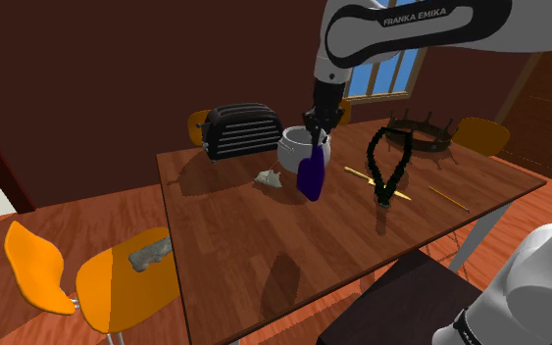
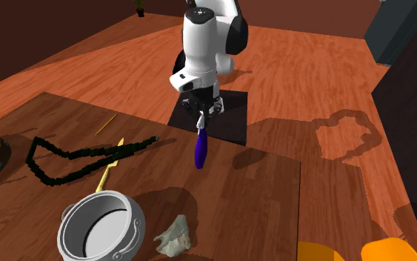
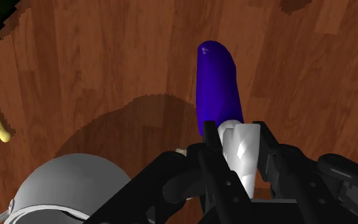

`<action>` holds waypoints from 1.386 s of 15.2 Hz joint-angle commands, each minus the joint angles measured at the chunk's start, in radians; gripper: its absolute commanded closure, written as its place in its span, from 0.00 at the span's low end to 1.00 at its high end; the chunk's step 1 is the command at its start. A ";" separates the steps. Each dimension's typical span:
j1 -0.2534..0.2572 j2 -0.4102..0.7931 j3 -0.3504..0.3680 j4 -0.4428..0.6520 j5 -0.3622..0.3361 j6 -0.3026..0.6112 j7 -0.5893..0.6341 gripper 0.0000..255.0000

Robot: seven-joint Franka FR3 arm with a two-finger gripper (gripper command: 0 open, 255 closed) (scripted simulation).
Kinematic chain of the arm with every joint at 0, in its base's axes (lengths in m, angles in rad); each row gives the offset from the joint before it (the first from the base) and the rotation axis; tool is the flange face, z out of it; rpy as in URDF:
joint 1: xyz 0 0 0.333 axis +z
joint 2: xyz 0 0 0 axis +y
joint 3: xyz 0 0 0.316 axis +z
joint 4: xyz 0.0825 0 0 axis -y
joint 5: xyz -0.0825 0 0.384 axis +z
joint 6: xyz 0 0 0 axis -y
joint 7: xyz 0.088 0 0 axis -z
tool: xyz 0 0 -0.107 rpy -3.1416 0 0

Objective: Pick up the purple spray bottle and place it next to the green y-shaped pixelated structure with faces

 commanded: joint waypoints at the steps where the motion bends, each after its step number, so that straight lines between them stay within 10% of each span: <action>1: 0.000 -0.001 0.000 0.024 0.000 -0.025 -0.001 1.00; 21: 0.000 0.048 0.000 0.351 -0.002 -0.303 -0.001 1.00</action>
